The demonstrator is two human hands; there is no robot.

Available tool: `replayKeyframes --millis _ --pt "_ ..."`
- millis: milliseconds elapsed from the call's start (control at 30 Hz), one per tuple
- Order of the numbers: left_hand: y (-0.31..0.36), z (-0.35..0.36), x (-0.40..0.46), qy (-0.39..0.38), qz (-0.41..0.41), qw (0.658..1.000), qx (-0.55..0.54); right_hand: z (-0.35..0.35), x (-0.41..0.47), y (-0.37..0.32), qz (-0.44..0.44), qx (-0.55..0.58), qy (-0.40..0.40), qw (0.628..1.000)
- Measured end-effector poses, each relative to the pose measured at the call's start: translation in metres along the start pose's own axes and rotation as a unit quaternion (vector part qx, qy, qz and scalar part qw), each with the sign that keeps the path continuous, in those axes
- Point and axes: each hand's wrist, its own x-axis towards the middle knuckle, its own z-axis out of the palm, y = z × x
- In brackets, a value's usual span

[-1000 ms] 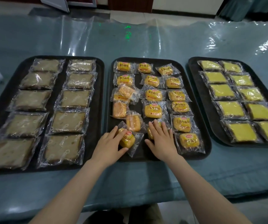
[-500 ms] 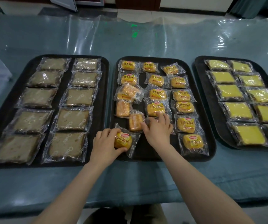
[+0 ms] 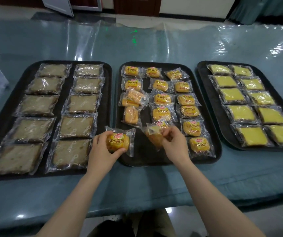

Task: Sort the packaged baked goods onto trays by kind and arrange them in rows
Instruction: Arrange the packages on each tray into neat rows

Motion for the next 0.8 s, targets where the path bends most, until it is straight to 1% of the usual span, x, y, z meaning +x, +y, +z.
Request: replayKeyframes --millis 67,100,133,200,267,333,400,467,567,667,800 --pt "0.002 0.000 0.001 -0.004 0.002 1.000 0.002 -0.010 -0.006 0.005 0.001 -0.025 0.013 1.000" --pt "0.003 0.001 0.001 -0.007 0.005 1.000 0.001 -0.015 -0.009 0.008 -0.012 -0.072 0.009 0.997" --pt "0.004 0.001 0.001 -0.011 0.007 1.000 -0.002 -0.019 -0.011 0.012 -0.035 -0.132 -0.008 0.991" --pt "0.003 0.002 0.000 -0.019 0.007 1.000 -0.009 -0.023 -0.019 0.023 -0.103 -0.242 -0.064 0.963" --pt "0.003 0.003 -0.001 -0.025 0.008 1.000 -0.010 -0.026 -0.028 0.035 -0.150 -0.292 -0.108 0.938" --pt "0.003 0.004 -0.003 -0.030 0.013 0.999 -0.012 -0.027 -0.034 0.044 -0.164 -0.294 -0.115 0.935" --pt "0.003 0.005 -0.004 -0.037 0.019 0.999 -0.020 -0.024 -0.036 0.050 -0.179 -0.285 -0.089 0.937" --pt "0.002 0.006 -0.005 -0.042 0.022 0.999 -0.024 -0.019 -0.038 0.052 -0.202 -0.302 -0.055 0.930" --pt "0.002 0.007 -0.007 -0.048 0.020 0.998 -0.019 -0.013 -0.041 0.052 -0.229 -0.323 -0.043 0.917" --pt "0.002 0.008 -0.009 -0.052 0.022 0.998 -0.016 -0.012 -0.040 0.050 -0.231 -0.316 -0.057 0.918" --pt "0.002 0.008 -0.012 -0.052 0.026 0.998 -0.010 -0.005 -0.039 0.043 -0.233 -0.341 -0.021 0.911"
